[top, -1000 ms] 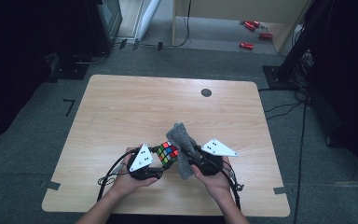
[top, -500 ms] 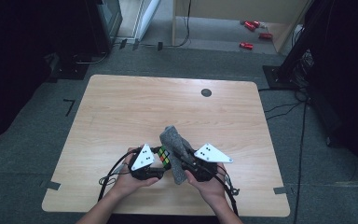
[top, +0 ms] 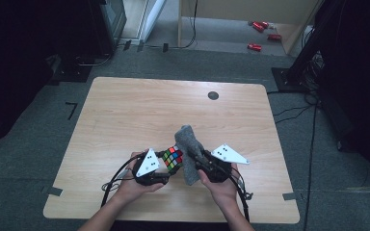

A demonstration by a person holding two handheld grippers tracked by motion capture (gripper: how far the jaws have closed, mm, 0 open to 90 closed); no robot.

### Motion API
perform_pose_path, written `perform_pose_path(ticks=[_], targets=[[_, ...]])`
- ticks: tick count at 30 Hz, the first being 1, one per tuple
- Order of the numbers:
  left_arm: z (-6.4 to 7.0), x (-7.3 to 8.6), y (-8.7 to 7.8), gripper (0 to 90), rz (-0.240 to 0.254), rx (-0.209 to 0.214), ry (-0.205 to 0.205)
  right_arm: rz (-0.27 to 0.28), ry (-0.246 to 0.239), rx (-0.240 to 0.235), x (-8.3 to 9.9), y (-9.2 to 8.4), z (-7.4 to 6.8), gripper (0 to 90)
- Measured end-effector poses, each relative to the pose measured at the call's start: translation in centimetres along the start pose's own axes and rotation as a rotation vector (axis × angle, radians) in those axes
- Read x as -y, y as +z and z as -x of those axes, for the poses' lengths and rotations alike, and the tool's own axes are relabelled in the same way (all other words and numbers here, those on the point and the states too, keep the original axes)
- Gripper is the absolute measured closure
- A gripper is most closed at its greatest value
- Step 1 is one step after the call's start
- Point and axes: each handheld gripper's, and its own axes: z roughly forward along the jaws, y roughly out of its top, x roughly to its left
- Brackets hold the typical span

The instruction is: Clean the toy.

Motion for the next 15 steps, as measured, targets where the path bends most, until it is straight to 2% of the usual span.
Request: perform_pose_path(ticks=[3,5,7,12,15], targets=[[0.1,-0.1,-0.1,34.5,0.008,0.006,-0.001,-0.002,-0.061,-0.049,0.0,0.2,-1.4,71.8],[0.0,-0.2,-0.3,34.5,0.023,0.007,-0.009,-0.024,-0.076,-0.051,0.3,0.6,-1.5,71.7],[-0.1,-0.2,-0.5,34.5,0.028,0.002,-0.007,-0.023,-0.042,-0.046,0.6,0.7,-1.0,71.6],[-0.5,-0.3,-0.8,34.5,0.05,0.001,-0.027,-0.046,-0.033,0.057,0.7,0.6,1.0,71.7],[-0.6,-0.3,-0.9,34.5,0.055,0.005,-0.032,-0.053,0.004,0.075,0.7,0.4,2.1,71.8]])
